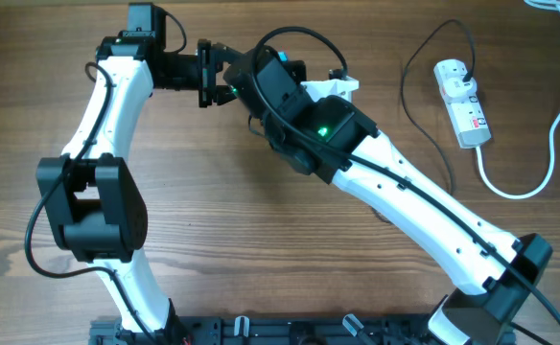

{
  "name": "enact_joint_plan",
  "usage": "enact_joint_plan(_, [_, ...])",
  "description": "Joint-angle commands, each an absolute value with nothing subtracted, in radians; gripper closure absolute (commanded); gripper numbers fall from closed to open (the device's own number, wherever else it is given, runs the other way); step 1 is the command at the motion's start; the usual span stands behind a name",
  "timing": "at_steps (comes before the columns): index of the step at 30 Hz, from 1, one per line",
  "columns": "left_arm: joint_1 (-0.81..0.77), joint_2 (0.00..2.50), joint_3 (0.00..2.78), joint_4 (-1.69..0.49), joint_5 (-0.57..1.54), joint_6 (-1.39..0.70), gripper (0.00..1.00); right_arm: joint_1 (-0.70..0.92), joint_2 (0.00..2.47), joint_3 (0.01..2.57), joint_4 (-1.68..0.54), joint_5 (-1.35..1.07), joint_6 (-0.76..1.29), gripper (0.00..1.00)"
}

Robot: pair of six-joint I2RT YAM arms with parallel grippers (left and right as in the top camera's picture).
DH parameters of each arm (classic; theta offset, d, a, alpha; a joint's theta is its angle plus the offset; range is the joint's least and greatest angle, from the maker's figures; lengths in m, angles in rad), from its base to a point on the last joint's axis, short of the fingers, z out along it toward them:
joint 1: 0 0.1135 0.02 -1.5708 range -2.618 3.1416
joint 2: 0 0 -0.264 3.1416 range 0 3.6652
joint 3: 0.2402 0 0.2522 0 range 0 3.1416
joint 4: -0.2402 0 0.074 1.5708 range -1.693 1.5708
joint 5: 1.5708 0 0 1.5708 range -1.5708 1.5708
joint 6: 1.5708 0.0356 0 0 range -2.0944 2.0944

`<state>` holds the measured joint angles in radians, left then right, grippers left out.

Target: Plug charger to phone and switch on socket

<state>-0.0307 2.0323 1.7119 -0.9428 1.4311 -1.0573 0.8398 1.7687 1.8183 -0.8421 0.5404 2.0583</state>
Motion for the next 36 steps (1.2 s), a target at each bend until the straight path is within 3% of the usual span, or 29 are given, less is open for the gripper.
enact_joint_plan(1, [-0.026,1.994,1.715,-0.944,1.489,-1.059,0.54,0.84,1.743,1.838,-0.818,0.522,2.072,0.96])
enact_joint_plan(16, [-0.026,1.994,1.715,-0.944,1.489,-1.059,0.61,0.84,1.743,1.838,-0.824,0.516,2.072,0.96])
enact_joint_plan(26, [-0.026,1.994,1.715,-0.944,1.504,-1.059,0.61,0.84,1.744,1.838,-0.838,0.527,2.072,0.96])
enact_joint_plan(31, [-0.031,1.994,1.715,-0.944,1.504,-1.059,0.54,0.84,1.745,1.838,-0.851,0.551,2.072,0.96])
enact_joint_plan(36, [-0.038,1.994,1.715,-0.944,1.503,-1.059,0.54,0.84,1.745,1.838,-0.852,0.553,2.072,0.96])
